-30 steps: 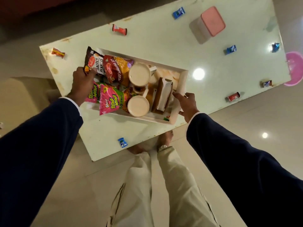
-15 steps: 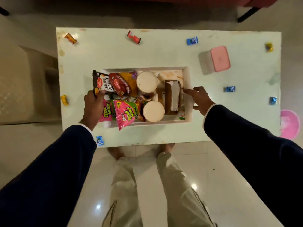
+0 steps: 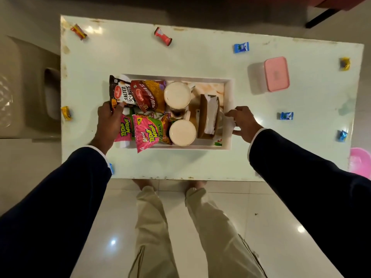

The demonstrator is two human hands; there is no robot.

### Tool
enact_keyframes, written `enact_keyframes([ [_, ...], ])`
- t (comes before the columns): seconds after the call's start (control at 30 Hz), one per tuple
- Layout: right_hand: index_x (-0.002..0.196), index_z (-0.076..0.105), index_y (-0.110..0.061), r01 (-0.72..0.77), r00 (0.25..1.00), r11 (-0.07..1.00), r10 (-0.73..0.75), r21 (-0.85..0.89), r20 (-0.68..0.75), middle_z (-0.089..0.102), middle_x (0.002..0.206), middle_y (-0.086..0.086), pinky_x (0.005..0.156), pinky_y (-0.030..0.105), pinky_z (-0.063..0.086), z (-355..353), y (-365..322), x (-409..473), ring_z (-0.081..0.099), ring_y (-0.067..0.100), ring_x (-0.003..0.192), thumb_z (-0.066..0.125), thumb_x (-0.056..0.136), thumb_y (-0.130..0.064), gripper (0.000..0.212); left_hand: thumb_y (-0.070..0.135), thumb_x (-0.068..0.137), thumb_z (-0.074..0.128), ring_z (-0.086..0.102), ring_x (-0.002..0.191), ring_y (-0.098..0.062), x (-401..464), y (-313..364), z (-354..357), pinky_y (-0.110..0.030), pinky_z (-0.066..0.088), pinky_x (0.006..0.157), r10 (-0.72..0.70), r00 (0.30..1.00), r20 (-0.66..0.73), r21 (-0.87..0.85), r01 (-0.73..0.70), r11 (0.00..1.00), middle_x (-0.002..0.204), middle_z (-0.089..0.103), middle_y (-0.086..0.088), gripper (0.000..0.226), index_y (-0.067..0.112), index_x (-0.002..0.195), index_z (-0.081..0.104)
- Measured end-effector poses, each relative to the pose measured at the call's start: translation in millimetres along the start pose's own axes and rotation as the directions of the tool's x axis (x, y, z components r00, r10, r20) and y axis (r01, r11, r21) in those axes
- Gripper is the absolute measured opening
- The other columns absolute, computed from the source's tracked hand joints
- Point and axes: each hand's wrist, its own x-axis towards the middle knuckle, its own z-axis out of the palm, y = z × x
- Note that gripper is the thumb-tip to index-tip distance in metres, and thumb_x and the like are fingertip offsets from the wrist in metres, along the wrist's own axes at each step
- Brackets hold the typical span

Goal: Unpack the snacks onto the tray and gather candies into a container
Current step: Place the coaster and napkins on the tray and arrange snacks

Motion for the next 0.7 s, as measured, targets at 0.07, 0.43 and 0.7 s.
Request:
enact_keyframes([
  [0.07,0.129,0.047,-0.015,-0.008,1.000,1.000,0.008,0.023,-0.008,0.057,0.121,0.007,0.078,0.042,0.053,2,1,-1,0.058,0.027,0.103,0.066,0.088,-0.018,0.046,0.040,0.102,0.055,0.068,0.111,-0.033,0,1,-2,-0.052,0.054,0.099,-0.007,1.000,0.009,0.009,0.007,1.000,0.127,0.064,-0.022,0.043,0.005,0.125,0.065],
  [0.43,0.140,0.040,-0.023,-0.027,0.999,0.998,0.028,0.059,-0.029,0.054,0.126,0.004,0.100,0.055,0.051,4,2,-6,0.056,0.028,0.113,0.067,0.089,-0.019,0.058,0.039,0.103,0.054,0.063,0.080,0.014,-3,-2,-4,-0.009,0.046,0.068,-0.003,1.000,0.025,0.012,0.003,1.000,0.099,0.053,0.018,0.019,0.027,0.116,0.061],
  [0.7,0.145,0.040,-0.021,0.126,0.978,0.963,-0.160,-0.237,-0.132,0.052,0.140,0.013,0.097,0.044,0.052,7,11,-21,0.058,0.034,0.121,0.063,0.094,-0.030,0.057,0.038,0.102,0.054,0.047,0.137,-0.029,-7,11,-11,-0.039,0.040,0.111,0.012,1.000,0.025,0.202,-0.016,0.979,0.152,0.043,-0.015,0.059,0.011,0.151,0.039],
])
